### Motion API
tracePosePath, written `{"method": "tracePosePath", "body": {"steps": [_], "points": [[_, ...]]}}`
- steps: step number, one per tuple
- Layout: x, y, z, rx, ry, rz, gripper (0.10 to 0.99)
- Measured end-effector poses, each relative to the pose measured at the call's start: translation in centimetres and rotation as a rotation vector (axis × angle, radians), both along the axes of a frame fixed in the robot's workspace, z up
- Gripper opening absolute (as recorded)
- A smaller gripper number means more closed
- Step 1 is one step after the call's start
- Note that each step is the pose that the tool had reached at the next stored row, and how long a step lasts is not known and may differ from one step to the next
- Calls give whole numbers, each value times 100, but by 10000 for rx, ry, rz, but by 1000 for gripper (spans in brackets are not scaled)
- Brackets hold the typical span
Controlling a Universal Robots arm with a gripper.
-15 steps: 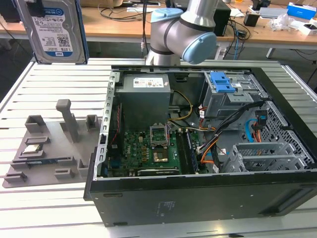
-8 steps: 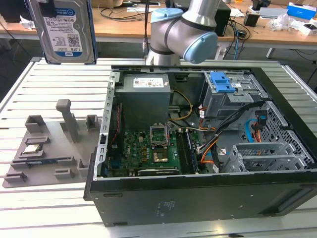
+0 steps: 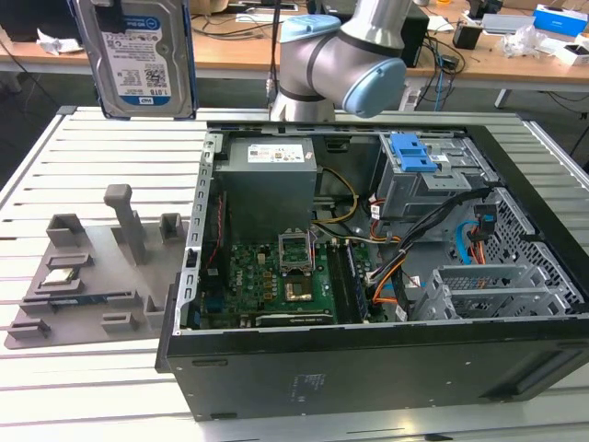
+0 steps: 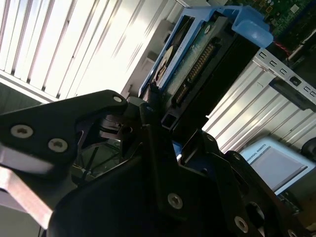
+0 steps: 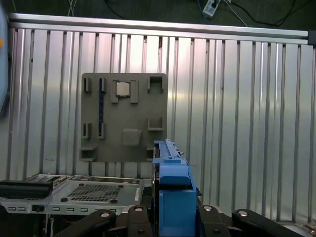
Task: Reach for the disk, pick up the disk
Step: 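Pick up the disk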
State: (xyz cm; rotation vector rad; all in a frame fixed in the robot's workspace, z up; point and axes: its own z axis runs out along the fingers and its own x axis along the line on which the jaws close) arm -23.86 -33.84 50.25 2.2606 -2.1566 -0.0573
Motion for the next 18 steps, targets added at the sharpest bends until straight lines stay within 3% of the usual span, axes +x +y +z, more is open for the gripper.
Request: {"method": "tracePosePath", "body": {"steps": [7,10,14,18], "points": [[223,0,0,0,1,0,369],[395,0,0,1,0,-1,369],[505,0,0,0,0,-1,369],[671,0,0,1,0,-1,369]]}}
